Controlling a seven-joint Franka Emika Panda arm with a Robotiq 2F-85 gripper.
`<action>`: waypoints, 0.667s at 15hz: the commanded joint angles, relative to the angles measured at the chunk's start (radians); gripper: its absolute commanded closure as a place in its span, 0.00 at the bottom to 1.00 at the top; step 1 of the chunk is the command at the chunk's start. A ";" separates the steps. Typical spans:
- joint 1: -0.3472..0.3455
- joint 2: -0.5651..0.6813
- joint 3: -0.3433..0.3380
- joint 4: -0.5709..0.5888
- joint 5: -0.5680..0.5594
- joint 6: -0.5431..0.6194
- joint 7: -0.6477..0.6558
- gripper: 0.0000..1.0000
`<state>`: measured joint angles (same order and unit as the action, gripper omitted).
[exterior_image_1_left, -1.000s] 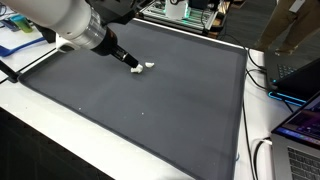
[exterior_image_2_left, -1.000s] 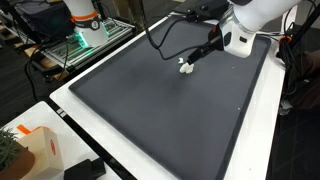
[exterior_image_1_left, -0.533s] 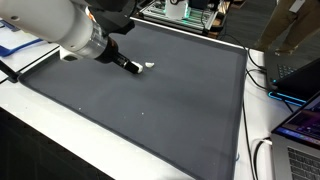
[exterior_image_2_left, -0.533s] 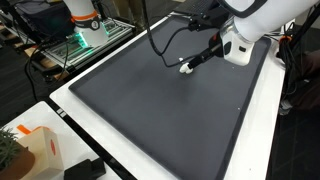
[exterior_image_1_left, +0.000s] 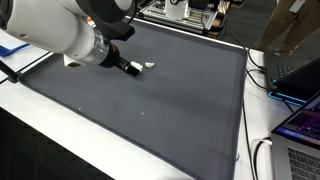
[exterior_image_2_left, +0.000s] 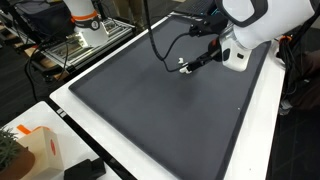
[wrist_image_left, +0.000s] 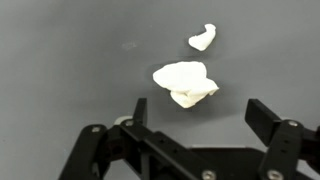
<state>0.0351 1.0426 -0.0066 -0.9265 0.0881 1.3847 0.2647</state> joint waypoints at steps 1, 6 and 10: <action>-0.008 0.053 0.002 0.081 0.019 -0.059 0.017 0.00; -0.012 0.069 0.006 0.103 0.019 -0.077 0.020 0.00; -0.013 0.084 0.006 0.120 0.018 -0.091 0.023 0.00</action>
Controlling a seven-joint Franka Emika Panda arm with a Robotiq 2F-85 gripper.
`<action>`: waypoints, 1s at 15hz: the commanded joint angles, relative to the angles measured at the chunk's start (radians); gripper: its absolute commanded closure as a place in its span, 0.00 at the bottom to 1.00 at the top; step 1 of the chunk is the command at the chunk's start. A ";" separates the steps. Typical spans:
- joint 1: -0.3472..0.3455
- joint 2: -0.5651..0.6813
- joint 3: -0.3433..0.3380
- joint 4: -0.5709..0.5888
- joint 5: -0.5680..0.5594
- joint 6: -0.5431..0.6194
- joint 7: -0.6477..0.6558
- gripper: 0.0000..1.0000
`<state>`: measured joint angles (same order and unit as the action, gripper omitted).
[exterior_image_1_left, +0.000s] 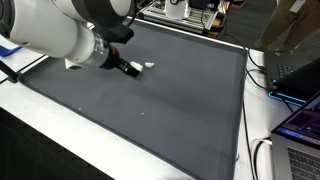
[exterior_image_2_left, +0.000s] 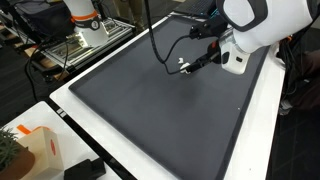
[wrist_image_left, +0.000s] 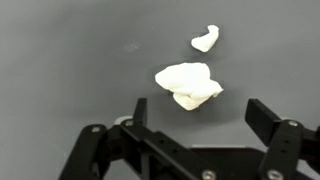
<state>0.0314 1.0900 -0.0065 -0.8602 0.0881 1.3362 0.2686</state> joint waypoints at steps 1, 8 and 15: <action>-0.008 0.040 0.006 0.056 0.018 -0.044 0.020 0.00; -0.006 -0.006 0.006 0.017 0.020 -0.028 0.029 0.00; -0.006 -0.304 0.018 -0.308 0.027 0.177 -0.018 0.00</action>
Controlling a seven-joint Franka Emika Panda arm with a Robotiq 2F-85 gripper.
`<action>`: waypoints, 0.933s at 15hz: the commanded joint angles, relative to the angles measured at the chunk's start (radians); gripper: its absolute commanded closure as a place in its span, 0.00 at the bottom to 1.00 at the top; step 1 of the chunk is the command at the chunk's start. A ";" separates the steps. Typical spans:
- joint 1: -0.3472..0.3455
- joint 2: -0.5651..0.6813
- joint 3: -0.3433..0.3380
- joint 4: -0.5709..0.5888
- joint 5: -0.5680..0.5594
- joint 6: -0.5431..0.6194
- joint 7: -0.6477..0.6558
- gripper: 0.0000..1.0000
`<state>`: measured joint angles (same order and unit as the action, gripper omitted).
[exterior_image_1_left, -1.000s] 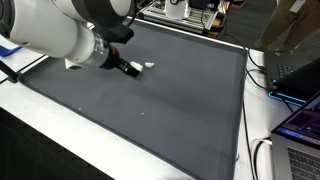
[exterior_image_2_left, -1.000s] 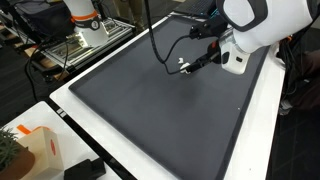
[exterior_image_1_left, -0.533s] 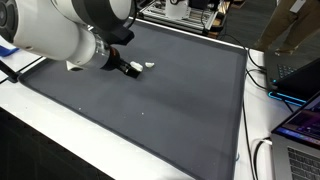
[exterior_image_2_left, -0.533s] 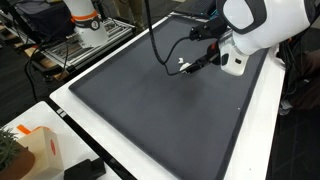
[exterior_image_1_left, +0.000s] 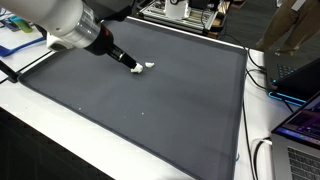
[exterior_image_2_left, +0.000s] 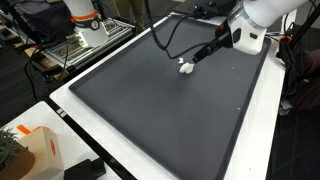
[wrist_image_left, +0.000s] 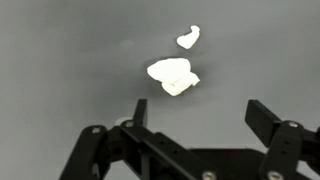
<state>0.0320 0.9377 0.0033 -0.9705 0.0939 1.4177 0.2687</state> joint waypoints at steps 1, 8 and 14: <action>-0.005 -0.188 0.006 -0.238 0.019 0.117 -0.010 0.00; 0.011 -0.426 0.003 -0.524 0.064 0.296 0.032 0.00; 0.022 -0.456 0.001 -0.543 0.042 0.326 0.021 0.00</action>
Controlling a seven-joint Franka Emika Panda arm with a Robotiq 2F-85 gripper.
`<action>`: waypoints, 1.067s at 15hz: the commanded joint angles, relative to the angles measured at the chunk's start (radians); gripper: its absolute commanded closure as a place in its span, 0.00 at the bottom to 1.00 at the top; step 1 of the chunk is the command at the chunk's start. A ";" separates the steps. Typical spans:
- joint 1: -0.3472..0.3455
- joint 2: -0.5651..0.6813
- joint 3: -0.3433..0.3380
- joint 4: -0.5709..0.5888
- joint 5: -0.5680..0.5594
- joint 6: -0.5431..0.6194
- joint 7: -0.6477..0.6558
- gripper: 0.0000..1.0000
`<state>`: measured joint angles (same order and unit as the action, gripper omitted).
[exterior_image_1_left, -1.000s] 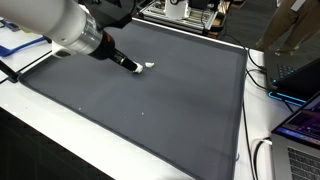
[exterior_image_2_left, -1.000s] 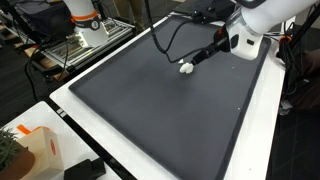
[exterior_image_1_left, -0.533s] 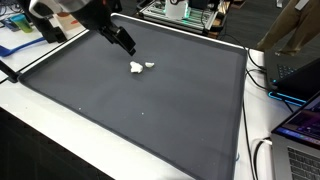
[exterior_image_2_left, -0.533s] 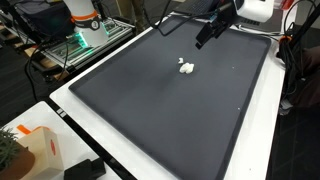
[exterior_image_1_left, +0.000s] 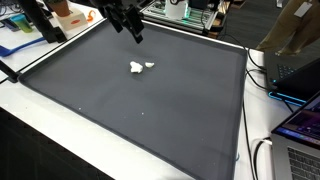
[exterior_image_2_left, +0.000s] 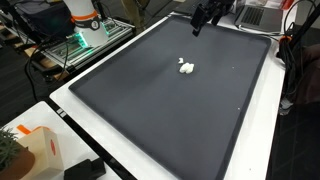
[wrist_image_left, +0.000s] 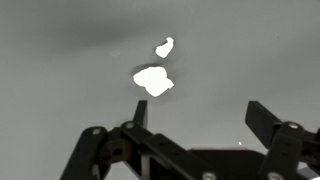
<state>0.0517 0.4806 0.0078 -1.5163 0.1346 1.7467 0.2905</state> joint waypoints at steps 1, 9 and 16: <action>0.002 -0.007 -0.003 -0.008 0.001 -0.001 -0.001 0.00; 0.007 -0.006 -0.006 -0.030 -0.017 0.042 -0.009 0.00; -0.012 -0.180 -0.008 -0.363 -0.002 0.272 -0.067 0.00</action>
<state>0.0499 0.4293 0.0007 -1.6849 0.1267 1.9414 0.2650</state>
